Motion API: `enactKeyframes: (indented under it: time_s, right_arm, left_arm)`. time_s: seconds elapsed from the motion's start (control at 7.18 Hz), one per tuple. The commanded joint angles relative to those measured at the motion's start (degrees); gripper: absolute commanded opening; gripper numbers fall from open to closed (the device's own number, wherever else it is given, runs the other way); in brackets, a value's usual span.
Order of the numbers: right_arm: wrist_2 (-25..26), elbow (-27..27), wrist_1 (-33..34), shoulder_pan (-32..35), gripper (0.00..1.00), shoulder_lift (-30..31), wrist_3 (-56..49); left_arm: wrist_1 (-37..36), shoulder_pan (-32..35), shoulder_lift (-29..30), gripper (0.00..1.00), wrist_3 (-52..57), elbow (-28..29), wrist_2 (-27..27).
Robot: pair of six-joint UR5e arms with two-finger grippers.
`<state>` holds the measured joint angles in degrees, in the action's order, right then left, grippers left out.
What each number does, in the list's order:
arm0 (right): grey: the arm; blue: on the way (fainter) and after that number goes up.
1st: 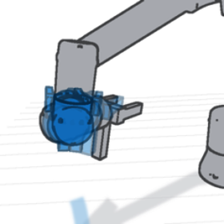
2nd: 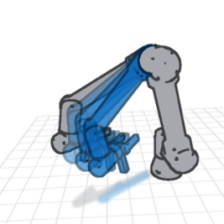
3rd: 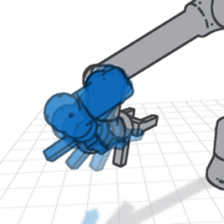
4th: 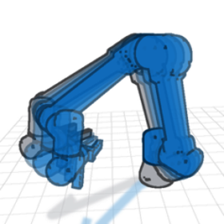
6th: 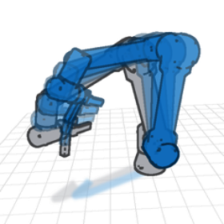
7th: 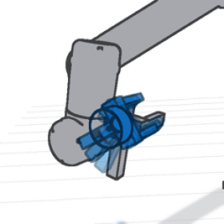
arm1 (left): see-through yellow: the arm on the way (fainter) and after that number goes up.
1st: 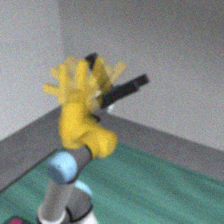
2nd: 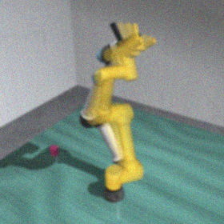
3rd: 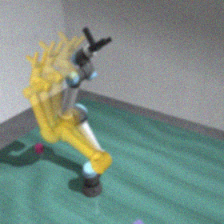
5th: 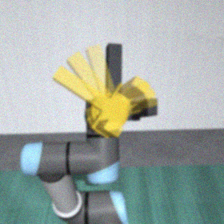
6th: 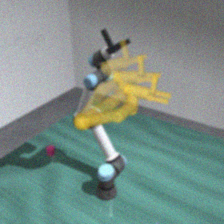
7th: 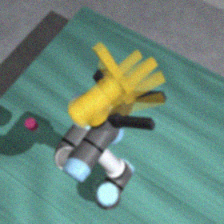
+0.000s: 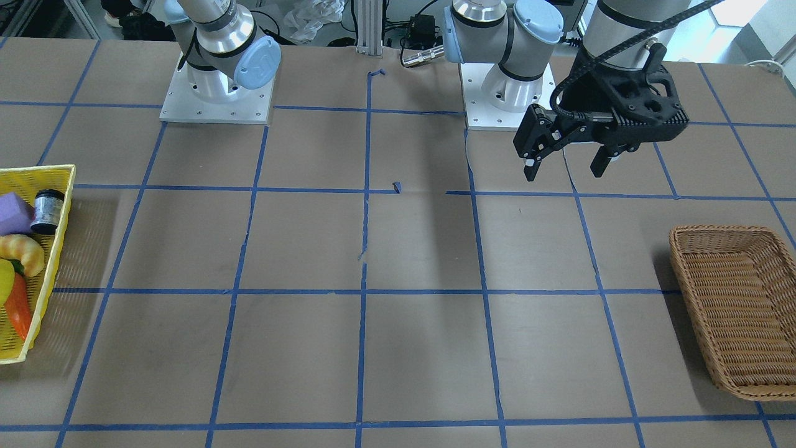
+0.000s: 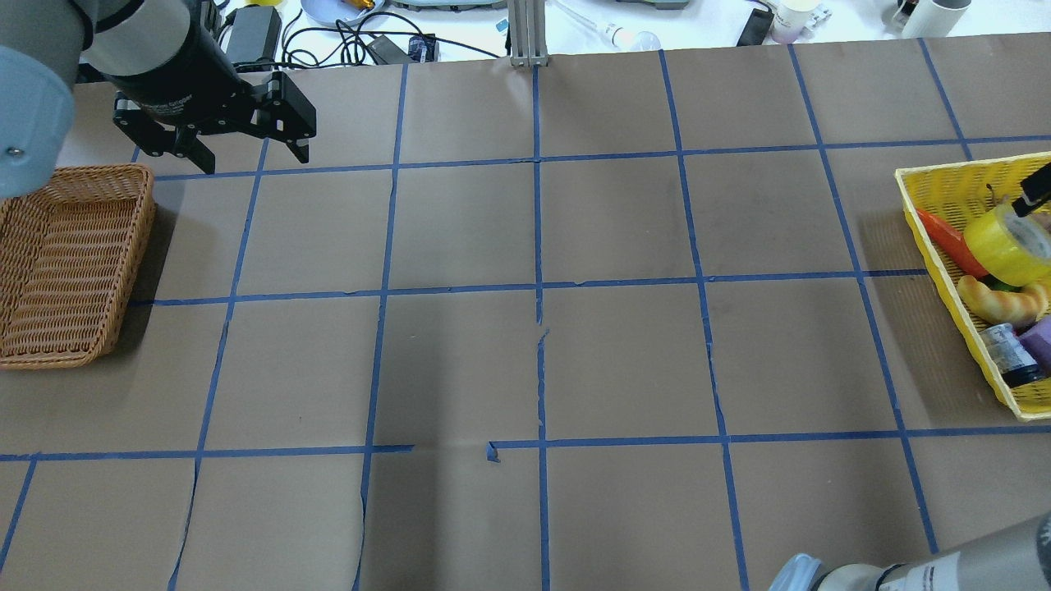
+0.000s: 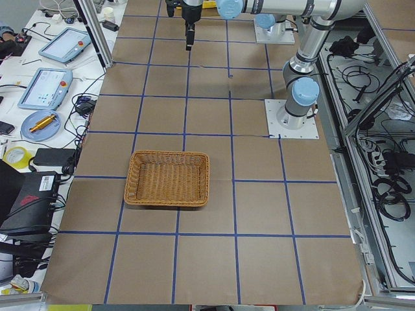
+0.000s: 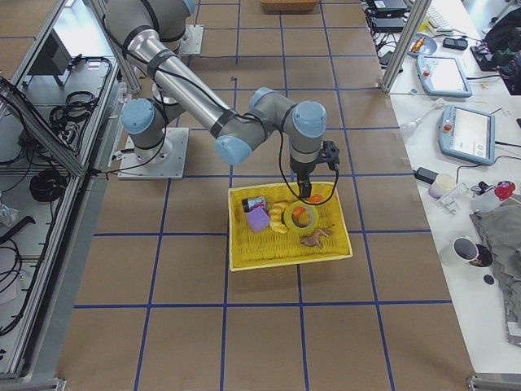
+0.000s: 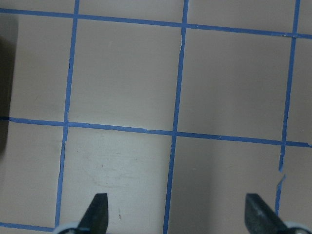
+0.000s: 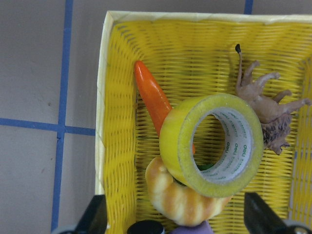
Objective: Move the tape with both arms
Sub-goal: 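Reach the right gripper down into the yellow basket to the yellow tape roll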
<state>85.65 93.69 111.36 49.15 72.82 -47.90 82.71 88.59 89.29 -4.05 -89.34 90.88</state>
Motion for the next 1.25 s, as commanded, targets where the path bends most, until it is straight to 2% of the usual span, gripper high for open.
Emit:
enactKeyframes:
  time_s: [0.0, 0.28, 0.42, 0.56, 0.7, 0.84, 1.11]
  right_arm:
    - [-3.47, 1.83, 1.05, -2.65, 1.00, -4.25, -5.69]
    - [-3.48, 3.42, 1.92, -2.65, 1.00, -6.10, -5.36]
    - [-2.69, 3.43, 5.50, -2.65, 0.89, -7.06, -5.01]
    - [-2.34, 3.43, 5.71, -2.65, 0.35, -7.60, -5.10]
    - [-0.94, 3.17, 5.71, -2.65, 0.06, -7.43, -5.01]
    - [1.34, 2.99, 5.71, -2.65, 0.00, -7.17, -4.75]
    - [1.53, 2.73, 5.71, -2.30, 0.00, -5.68, -2.99]
  left_arm:
    - [-0.36, 0.00, 0.00, 1.00, 0.01, -0.14, -0.09]
    - [-0.36, -0.09, 0.00, 1.00, 0.10, -0.05, 0.00]
    - [-0.44, -0.09, 0.00, 1.00, 0.01, -0.05, -0.09]
    - [-0.44, 0.00, 0.00, 1.00, 0.10, -0.05, -0.09]
    - [-0.44, 0.00, 0.00, 1.00, 0.01, -0.05, 0.00]
    - [-0.44, 0.00, 0.00, 1.00, 0.01, -0.05, -0.09]
    - [-0.44, -0.09, 0.00, 1.00, 0.01, -0.05, -0.09]
